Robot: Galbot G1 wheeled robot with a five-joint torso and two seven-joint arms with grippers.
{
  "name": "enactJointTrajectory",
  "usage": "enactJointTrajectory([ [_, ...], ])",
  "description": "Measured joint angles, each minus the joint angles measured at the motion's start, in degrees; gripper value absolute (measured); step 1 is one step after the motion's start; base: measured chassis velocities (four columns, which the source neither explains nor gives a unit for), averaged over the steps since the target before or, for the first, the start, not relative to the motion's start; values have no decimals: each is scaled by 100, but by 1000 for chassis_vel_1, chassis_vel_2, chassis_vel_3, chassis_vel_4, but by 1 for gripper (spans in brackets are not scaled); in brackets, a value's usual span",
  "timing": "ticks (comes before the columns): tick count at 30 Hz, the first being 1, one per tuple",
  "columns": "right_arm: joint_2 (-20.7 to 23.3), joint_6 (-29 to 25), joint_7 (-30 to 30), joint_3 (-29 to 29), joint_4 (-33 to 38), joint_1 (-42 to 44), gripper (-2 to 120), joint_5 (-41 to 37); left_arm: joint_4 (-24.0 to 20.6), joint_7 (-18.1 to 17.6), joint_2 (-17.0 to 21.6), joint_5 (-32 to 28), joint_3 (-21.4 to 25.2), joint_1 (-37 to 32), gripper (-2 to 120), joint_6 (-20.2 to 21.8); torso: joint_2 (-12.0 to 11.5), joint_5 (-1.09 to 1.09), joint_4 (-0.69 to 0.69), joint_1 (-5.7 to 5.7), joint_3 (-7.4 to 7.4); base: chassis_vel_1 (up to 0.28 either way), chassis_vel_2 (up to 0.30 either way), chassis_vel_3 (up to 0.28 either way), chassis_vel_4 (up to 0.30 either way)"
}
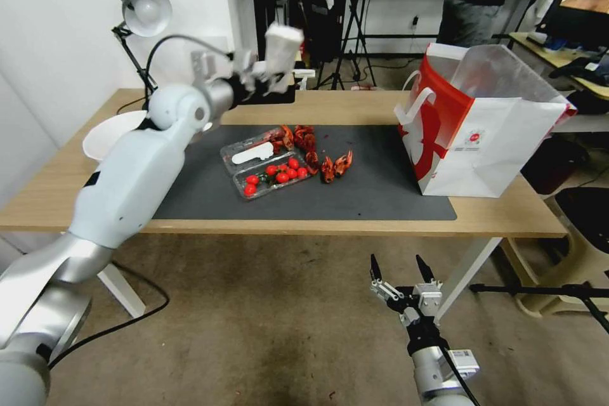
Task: Pick up the trash from the table and place it into the takeout bag.
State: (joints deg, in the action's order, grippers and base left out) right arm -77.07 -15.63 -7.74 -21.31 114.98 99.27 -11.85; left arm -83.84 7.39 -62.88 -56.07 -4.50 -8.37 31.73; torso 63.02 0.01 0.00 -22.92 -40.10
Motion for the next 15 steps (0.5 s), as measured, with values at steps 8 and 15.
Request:
enactJointTrajectory([
  [8, -115, -48, 1, -50, 68, 87, 100, 44, 184, -124, -720, -267, -656, 778, 5, -6, 0, 2, 0, 0, 0, 0, 0, 0, 0],
  [15, -204, -74, 2, -77, 94, 118, 100, 98, 468, -169, -1424, -265, -1164, 1214, 5, -44, 0, 1, 0, 1, 0, 0, 0, 0, 0],
])
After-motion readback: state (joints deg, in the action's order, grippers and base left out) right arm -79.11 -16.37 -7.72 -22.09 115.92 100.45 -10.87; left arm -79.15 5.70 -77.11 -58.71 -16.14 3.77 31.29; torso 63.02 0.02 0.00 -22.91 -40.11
